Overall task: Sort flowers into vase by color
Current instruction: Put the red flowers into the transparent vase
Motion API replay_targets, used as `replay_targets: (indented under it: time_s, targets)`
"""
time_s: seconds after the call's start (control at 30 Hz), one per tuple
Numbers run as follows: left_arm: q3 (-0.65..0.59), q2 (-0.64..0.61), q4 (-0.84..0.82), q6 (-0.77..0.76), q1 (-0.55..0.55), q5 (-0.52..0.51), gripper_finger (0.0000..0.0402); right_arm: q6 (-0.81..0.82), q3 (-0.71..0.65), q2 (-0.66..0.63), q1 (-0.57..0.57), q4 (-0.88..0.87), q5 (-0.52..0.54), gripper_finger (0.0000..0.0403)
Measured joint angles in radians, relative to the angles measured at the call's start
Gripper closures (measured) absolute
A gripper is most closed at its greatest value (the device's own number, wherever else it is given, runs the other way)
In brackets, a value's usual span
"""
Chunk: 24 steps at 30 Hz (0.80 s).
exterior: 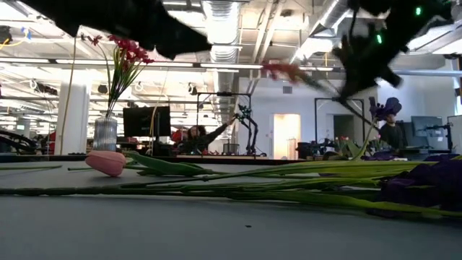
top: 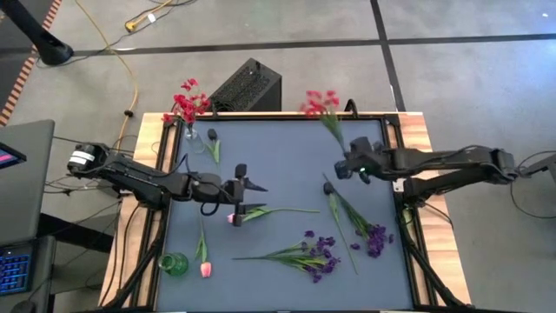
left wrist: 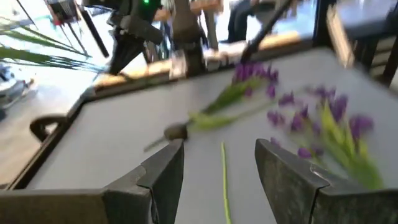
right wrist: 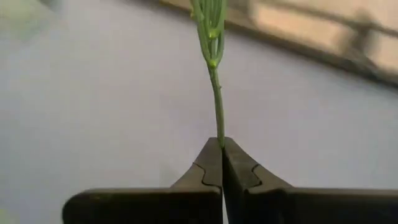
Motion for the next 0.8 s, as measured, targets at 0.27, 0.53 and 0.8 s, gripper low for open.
replay_targets:
  time_s: [0.27, 0.53, 0.8]
  targets:
    - [-0.191, 0.006, 0.534, -0.092, 0.008, 0.09, 0.0214, -0.272, -0.017, 0.009, 0.153, 0.606, -0.099, 0.0381]
    - [-0.22, 0.005, 0.632, -0.137, 0.008, 0.082, 0.0214, -0.358, -0.017, 0.288, 0.27, 1.067, -0.218, 0.038]
    - [-0.219, 0.005, 0.632, -0.161, 0.008, 0.09, 0.0214, -0.398, 0.088, 0.592, 0.279, 1.367, -0.453, 0.038]
